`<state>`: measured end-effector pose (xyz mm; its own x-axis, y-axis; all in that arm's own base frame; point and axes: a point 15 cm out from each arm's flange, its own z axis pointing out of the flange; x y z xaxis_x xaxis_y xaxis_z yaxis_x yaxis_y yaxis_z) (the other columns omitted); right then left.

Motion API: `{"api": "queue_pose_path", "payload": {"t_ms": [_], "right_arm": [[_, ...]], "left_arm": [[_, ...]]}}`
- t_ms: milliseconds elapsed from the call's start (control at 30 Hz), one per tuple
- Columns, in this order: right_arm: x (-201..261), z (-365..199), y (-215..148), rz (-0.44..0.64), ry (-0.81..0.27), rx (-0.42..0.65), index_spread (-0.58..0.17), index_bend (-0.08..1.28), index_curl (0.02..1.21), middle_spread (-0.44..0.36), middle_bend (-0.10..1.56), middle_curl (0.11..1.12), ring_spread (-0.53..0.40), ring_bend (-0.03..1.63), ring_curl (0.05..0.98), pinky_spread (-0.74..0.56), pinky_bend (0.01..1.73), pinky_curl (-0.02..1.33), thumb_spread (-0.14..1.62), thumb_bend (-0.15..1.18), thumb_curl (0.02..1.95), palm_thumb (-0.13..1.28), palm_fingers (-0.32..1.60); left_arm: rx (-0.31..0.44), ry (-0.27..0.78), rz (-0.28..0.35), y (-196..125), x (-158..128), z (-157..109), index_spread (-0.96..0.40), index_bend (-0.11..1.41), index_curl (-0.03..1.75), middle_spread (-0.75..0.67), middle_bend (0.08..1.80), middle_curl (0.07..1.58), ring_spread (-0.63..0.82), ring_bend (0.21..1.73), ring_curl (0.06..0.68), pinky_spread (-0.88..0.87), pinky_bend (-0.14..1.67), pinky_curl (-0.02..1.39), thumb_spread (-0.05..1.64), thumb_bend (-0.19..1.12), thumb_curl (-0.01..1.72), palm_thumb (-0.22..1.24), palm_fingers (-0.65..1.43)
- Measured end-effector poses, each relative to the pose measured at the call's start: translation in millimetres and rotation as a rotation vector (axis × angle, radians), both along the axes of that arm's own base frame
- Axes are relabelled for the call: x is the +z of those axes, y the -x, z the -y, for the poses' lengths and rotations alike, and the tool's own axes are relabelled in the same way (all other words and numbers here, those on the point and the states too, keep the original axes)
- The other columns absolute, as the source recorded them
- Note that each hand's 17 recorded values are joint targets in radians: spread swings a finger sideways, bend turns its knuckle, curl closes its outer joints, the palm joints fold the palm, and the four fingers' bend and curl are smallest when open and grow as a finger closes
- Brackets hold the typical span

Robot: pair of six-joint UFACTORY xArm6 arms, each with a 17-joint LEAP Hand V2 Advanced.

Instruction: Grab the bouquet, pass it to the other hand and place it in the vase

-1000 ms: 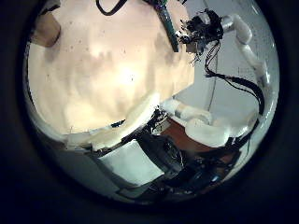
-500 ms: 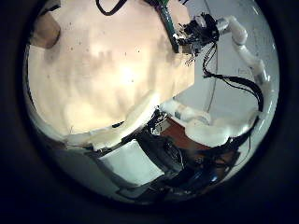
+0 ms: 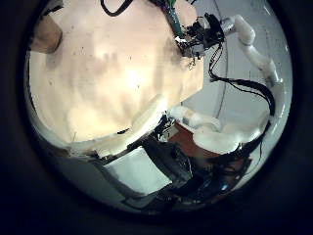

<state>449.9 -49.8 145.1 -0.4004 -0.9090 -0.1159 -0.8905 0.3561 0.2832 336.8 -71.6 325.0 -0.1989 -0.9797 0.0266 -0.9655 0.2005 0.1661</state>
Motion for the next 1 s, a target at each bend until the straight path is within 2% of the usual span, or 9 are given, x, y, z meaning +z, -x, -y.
{"api": "queue_pose_path", "payload": {"t_ms": [367,533,667,767,833,867,933,967,1000], "right_arm": [[-4.3,-13.0,1.6,-0.019,-0.001,0.023,-0.148,0.2,0.37,-0.019,0.56,0.45,-0.078,0.83,0.223,0.11,0.42,0.17,1.08,-0.02,0.35,0.54,0.54],[-7.3,-14.1,2.5,-0.031,-0.004,0.028,-0.2,0.21,0.41,-0.093,0.59,0.48,-0.178,0.9,0.246,-0.07,0.53,0.16,1.06,-0.02,0.37,0.61,0.74],[-5.6,-13.6,5.8,-0.046,-0.003,0.033,-0.263,0.22,0.46,-0.156,0.62,0.52,-0.248,0.94,0.277,-0.31,0.71,0.17,1.05,-0.02,0.38,0.65,0.94],[-4.3,-14.6,8.5,-0.058,-0.005,0.038,-0.294,0.23,0.49,-0.189,0.64,0.54,-0.275,0.95,0.296,-0.43,0.79,0.18,1.04,-0.02,0.39,0.68,1.04],[-3.7,-15.1,9.9,-0.064,-0.007,0.04,-0.331,0.31,0.55,-0.222,0.7,0.58,-0.293,0.97,0.329,-0.53,0.89,0.22,1.03,-0.01,0.4,0.73,1.22],[-3.7,-15.0,10.3,-0.065,-0.007,0.04,-0.343,0.32,0.57,-0.229,0.72,0.59,-0.295,0.99,0.343,-0.55,0.92,0.24,1.02,-0.02,0.4,0.74,1.21],[-2.8,-16.3,13.4,-0.077,-0.012,0.042,-0.361,0.37,0.61,-0.241,0.78,0.62,-0.303,1.03,0.368,-0.57,0.96,0.26,1.01,-0.02,0.41,0.76,1.24],[-1.8,-16.4,14.5,-0.081,-0.014,0.042,-0.374,0.46,0.65,-0.241,0.84,0.64,-0.3,1.05,0.385,-0.57,0.97,0.27,1.0,-0.02,0.42,0.77,1.35],[-0.4,-16.5,15.8,-0.085,-0.015,0.043,-0.382,0.51,0.67,-0.243,0.87,0.65,-0.299,1.08,0.402,-0.56,0.99,0.29,0.99,-0.02,0.42,0.78,1.35]], "left_arm": [[0.005,0.001,0.006,-2.7,2.0,-1.7,0.0,0.18,0.44,0.03,0.22,0.44,0.16,0.56,0.111,0.09,0.28,0.31,1.11,-0.02,0.26,0.3,0.42],[0.006,0.002,0.008,-4.2,2.8,-1.3,0.0,0.18,0.43,0.02,0.23,0.44,0.16,0.55,0.113,0.08,0.29,0.32,1.11,-0.02,0.26,0.3,0.42],[0.005,0.002,0.011,-5.3,3.8,-1.8,0.0,0.18,0.43,0.02,0.23,0.44,0.15,0.55,0.116,0.08,0.29,0.32,1.11,-0.02,0.26,0.3,0.42],[0.006,0.002,0.01,-5.6,3.5,-1.1,0.0,0.18,0.43,0.02,0.23,0.44,0.16,0.56,0.116,0.08,0.29,0.32,1.11,-0.02,0.26,0.3,0.42],[0.006,0.001,0.008,-5.7,3.0,-1.7,0.0,0.18,0.43,0.03,0.22,0.44,0.16,0.56,0.116,0.08,0.28,0.32,1.11,-0.02,0.26,0.3,0.42],[0.006,0.001,0.007,-5.8,2.6,-1.8,0.0,0.18,0.43,0.02,0.22,0.44,0.16,0.57,0.117,0.07,0.28,0.32,1.11,-0.02,0.26,0.3,0.42],[0.006,0.001,0.006,-5.8,2.4,-1.6,0.0,0.18,0.43,0.02,0.22,0.44,0.15,0.57,0.117,0.07,0.28,0.32,1.11,-0.02,0.26,0.3,0.42],[0.006,0.002,0.009,-6.5,3.0,-1.5,0.0,0.18,0.43,0.02,0.22,0.44,0.15,0.56,0.115,0.07,0.29,0.32,1.11,-0.02,0.26,0.3,0.42],[0.006,0.002,0.01,-6.8,3.6,-1.5,0.0,0.18,0.43,0.02,0.22,0.44,0.16,0.56,0.113,0.07,0.29,0.32,1.11,-0.02,0.26,0.3,0.42]]}}
